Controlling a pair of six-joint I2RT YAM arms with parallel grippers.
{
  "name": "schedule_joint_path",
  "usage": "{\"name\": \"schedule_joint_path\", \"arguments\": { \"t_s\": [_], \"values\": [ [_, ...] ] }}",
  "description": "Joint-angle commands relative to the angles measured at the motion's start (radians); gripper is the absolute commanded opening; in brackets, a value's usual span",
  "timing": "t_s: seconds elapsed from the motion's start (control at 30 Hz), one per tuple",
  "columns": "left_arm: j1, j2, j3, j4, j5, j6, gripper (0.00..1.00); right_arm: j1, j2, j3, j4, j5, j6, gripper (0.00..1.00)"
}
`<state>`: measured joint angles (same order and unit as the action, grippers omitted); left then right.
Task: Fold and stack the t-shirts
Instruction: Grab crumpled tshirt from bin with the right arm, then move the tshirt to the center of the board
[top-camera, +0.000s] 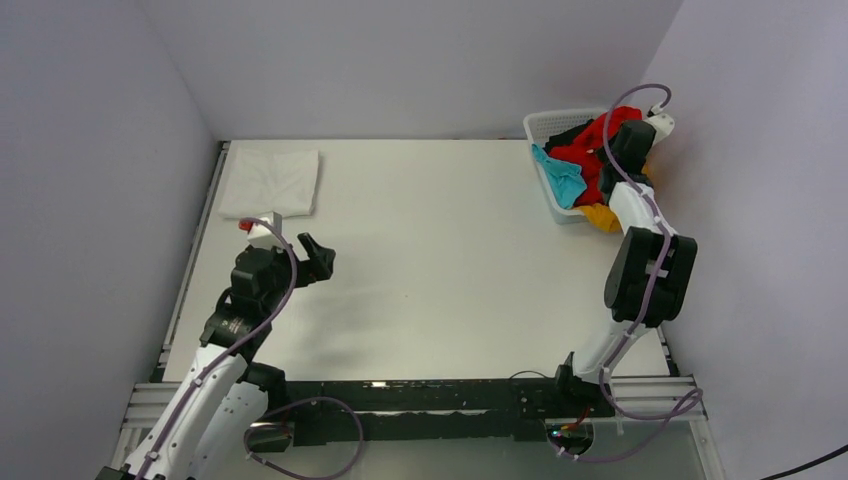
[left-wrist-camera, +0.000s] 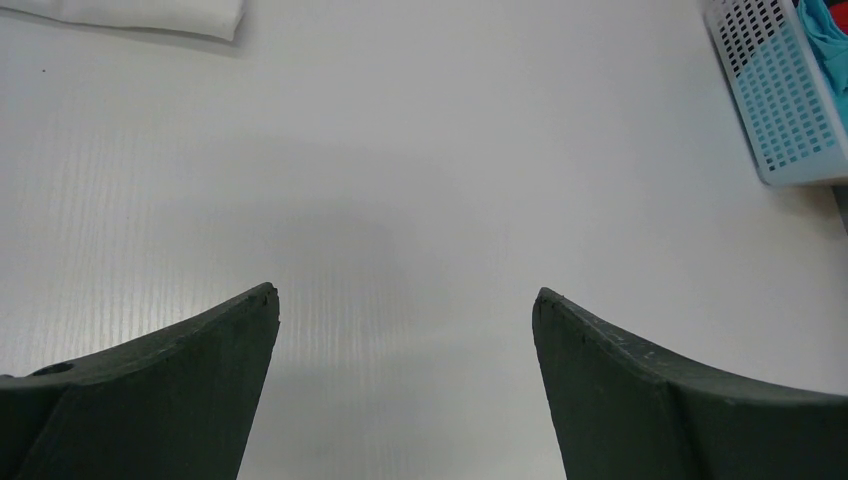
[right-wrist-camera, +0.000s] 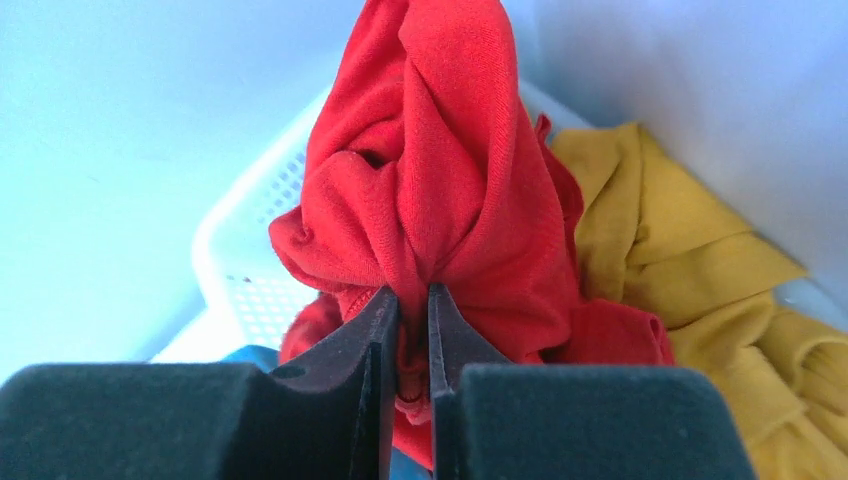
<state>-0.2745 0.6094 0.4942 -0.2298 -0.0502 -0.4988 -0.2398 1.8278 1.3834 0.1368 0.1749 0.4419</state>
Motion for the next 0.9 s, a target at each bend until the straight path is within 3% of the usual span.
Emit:
{"name": "schedule_joint_path", "arguments": {
  "t_s": [0.0, 0.3, 0.43, 0.57, 0.77, 0.87],
  "values": [
    [0.000, -0.018, 0.012, 0.039, 0.005, -0.001, 1.00, -0.001, -0.156, -0.038, 0.195, 0.054, 0.001, 0.00],
    [0.001, -0.022, 0.014, 0.031, 0.013, -0.007, 0.99, -0.005, -0.224, 0.200, 0.133, 0.111, -0.130, 0.00],
    [0.000, -0.023, 0.008, 0.027, 0.018, -0.013, 0.99, -0.003, -0.289, 0.256, 0.147, 0.034, -0.127, 0.00],
    [0.000, -0.022, 0.012, 0.030, 0.013, -0.016, 1.00, -0.003, -0.358, 0.307, 0.097, -0.176, -0.056, 0.00],
    [0.000, -0.013, 0.014, 0.021, 0.039, -0.033, 0.99, 0.021, -0.384, 0.364, 0.030, -0.684, 0.133, 0.00],
    [0.000, -0.020, 0.025, 0.015, 0.041, -0.034, 0.99, 0.106, -0.411, 0.336, 0.035, -0.777, 0.145, 0.00]
  ]
}}
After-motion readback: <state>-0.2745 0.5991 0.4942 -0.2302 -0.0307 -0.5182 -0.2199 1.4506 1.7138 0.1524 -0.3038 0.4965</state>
